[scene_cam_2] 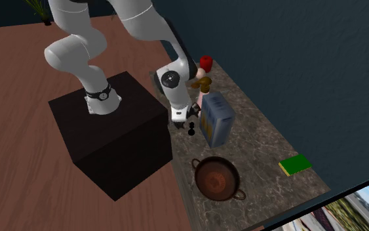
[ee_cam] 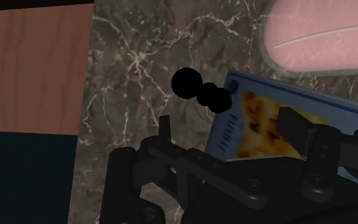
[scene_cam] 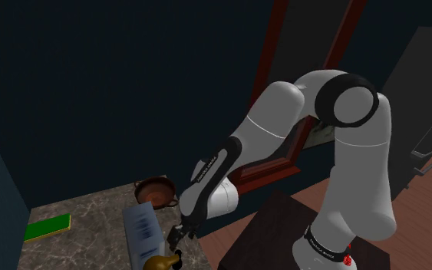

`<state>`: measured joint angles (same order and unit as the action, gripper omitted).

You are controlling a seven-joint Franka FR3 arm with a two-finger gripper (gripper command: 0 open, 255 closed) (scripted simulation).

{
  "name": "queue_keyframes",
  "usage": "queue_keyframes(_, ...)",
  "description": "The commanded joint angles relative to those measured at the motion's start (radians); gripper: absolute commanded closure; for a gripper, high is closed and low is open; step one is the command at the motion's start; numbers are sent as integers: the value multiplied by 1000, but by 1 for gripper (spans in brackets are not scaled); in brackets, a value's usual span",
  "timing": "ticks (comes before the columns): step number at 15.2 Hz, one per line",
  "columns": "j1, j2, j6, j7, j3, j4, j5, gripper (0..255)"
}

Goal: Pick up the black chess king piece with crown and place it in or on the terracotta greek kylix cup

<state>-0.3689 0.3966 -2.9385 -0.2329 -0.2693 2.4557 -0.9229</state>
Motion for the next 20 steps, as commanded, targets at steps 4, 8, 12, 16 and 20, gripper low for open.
queue_keyframes(4, 16, 104, -58, -52, -42, -58, -49, 0)
queue_keyframes(8, 29, 169, -96, -84, -67, -94, -72, 0)
queue_keyframes(12, 29, 169, -97, -83, -67, -94, -72, 0)
queue_keyframes(16, 29, 170, -97, -83, -67, -94, -72, 255)
queue_keyframes(20, 29, 170, -97, -84, -67, -94, -72, 255)
